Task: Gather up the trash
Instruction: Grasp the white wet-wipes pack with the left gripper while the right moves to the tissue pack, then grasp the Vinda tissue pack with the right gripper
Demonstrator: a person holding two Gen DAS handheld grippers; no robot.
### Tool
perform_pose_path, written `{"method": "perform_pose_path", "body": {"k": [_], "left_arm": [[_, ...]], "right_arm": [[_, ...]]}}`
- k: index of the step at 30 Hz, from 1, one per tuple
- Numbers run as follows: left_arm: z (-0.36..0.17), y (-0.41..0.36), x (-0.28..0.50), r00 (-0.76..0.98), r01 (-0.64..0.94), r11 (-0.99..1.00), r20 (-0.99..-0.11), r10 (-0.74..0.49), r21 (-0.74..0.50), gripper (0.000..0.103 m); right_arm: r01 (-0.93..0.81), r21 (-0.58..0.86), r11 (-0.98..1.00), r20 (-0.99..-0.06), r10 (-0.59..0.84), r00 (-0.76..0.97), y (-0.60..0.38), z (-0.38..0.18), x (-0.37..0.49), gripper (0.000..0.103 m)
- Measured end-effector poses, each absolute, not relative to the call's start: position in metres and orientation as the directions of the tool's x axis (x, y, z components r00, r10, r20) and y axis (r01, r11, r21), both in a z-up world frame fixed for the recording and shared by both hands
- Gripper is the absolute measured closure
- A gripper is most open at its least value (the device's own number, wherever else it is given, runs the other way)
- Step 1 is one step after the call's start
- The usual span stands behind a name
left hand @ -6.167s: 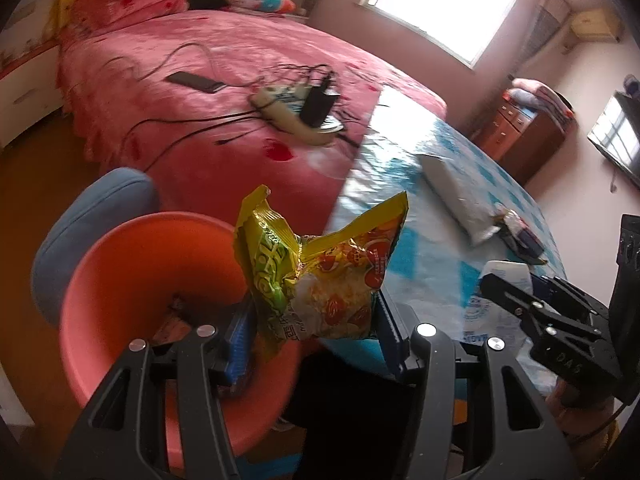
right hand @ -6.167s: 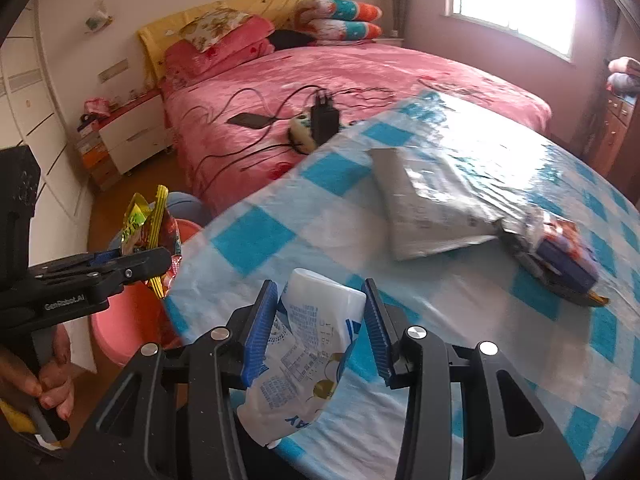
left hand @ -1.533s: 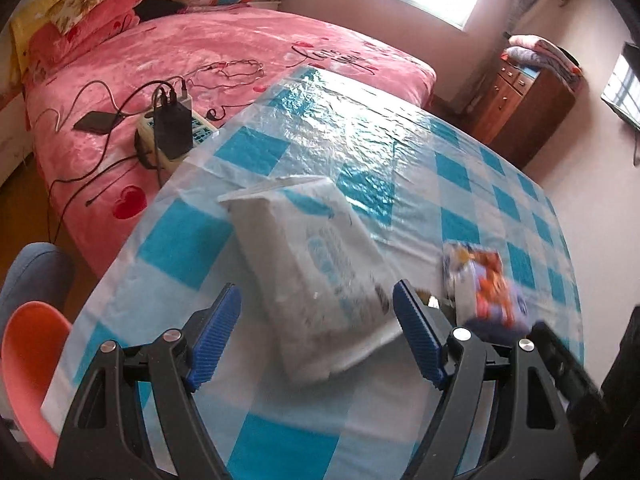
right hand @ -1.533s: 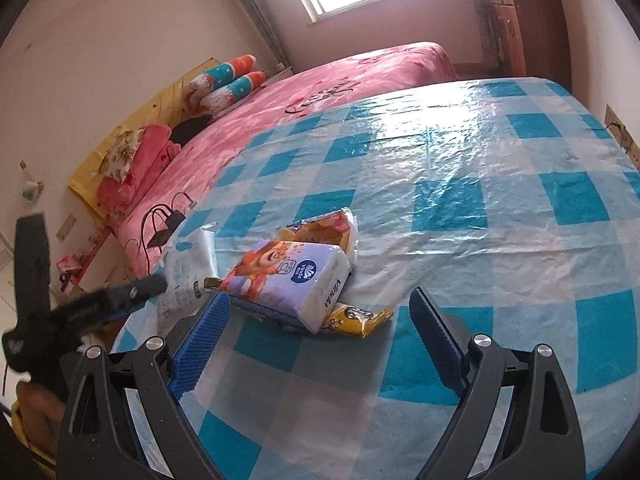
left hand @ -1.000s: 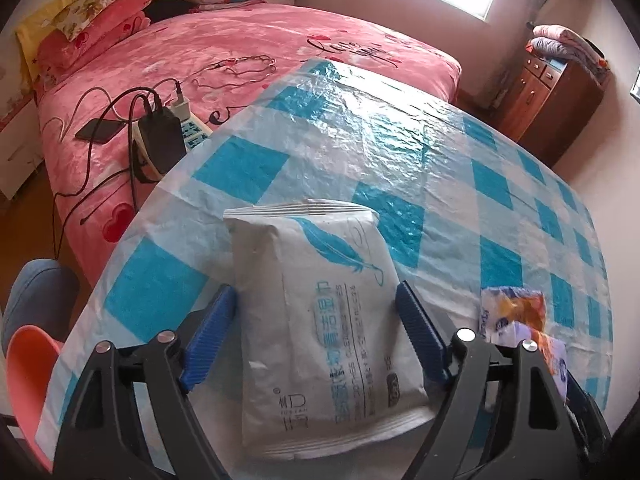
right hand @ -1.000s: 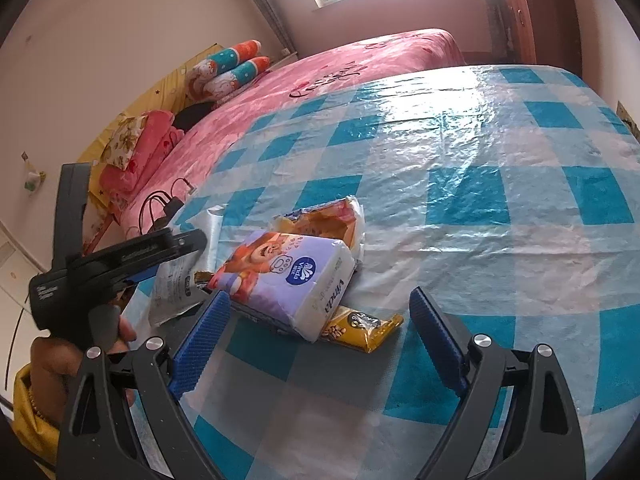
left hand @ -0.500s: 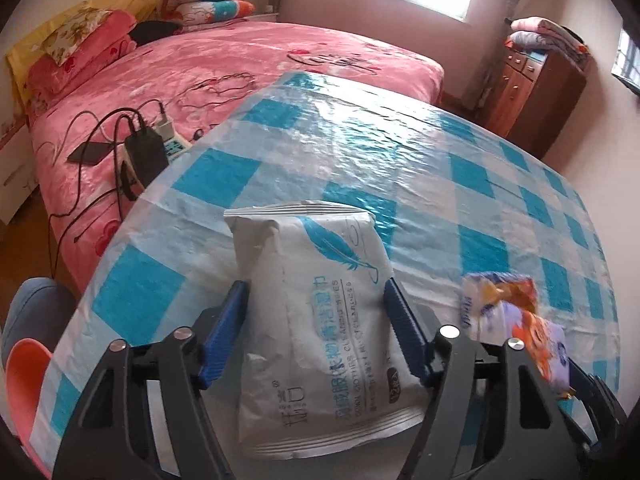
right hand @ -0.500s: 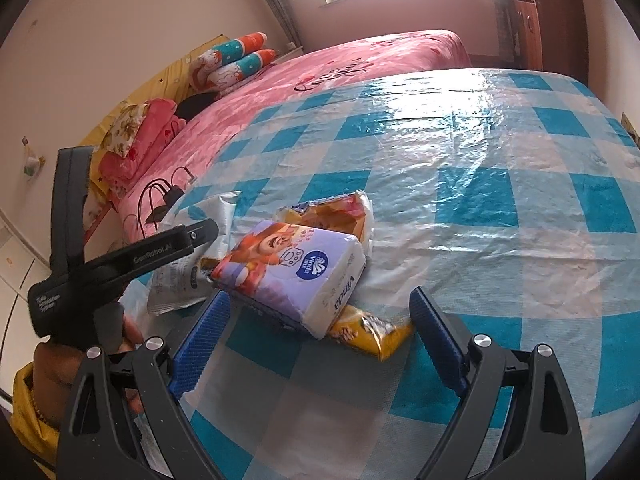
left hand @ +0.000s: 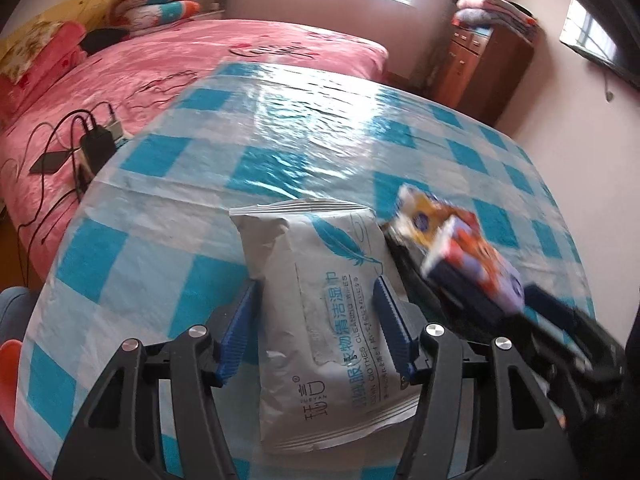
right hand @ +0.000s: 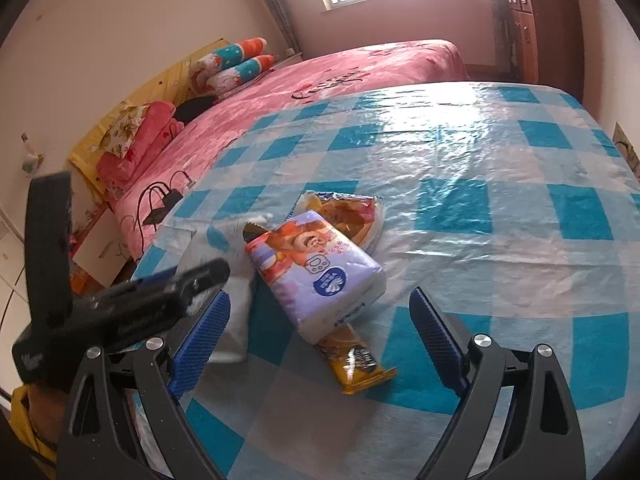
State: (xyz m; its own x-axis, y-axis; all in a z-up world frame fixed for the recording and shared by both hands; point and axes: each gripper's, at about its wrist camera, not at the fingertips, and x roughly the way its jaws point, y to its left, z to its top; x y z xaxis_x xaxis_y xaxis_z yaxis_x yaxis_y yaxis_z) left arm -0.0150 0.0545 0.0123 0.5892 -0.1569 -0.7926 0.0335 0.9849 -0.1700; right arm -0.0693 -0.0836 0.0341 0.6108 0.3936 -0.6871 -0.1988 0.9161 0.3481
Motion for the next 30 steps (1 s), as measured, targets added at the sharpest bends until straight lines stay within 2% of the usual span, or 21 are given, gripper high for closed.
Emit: {"method": "perform_pose_path", "body": {"k": [8, 15, 20, 25, 27, 30], "left_arm": [[0.013, 0.045, -0.029, 0.598, 0.073, 0.987, -0.785, -0.16, -0.145, 0.043], [0.013, 0.036, -0.034, 0.623, 0.098, 0.992, -0.773, -0.122, -0.077, 0.027], [0.011, 0.034, -0.034, 0.631, 0.109, 0.992, -0.766, -0.123, -0.07, 0.021], [0.007, 0.04, -0.033, 0.626, 0.113, 0.987, -0.763, -0.159, -0.114, 0.02], [0.007, 0.043, -0.033, 0.62, 0.12, 0.981, -0.76, -0.193, -0.151, 0.028], [0.006, 0.043, -0.034, 0.621, 0.123, 0.979, -0.757, -0.202, -0.161, 0.031]], "right_arm": [[-0.196, 0.329, 0.924, -0.688, 0.377, 0.62, -0.082, 0.036, -0.07, 0.013], [-0.192, 0.32, 0.928, -0.694, 0.368, 0.62, -0.081, 0.034, -0.067, 0.013], [-0.185, 0.314, 0.931, -0.698, 0.359, 0.619, -0.079, 0.033, -0.063, 0.013], [-0.171, 0.324, 0.931, -0.703, 0.358, 0.615, -0.083, 0.029, -0.058, 0.013], [-0.165, 0.326, 0.931, -0.705, 0.356, 0.614, -0.085, 0.028, -0.055, 0.013], [-0.157, 0.329, 0.931, -0.708, 0.353, 0.611, -0.085, 0.026, -0.052, 0.013]]}}
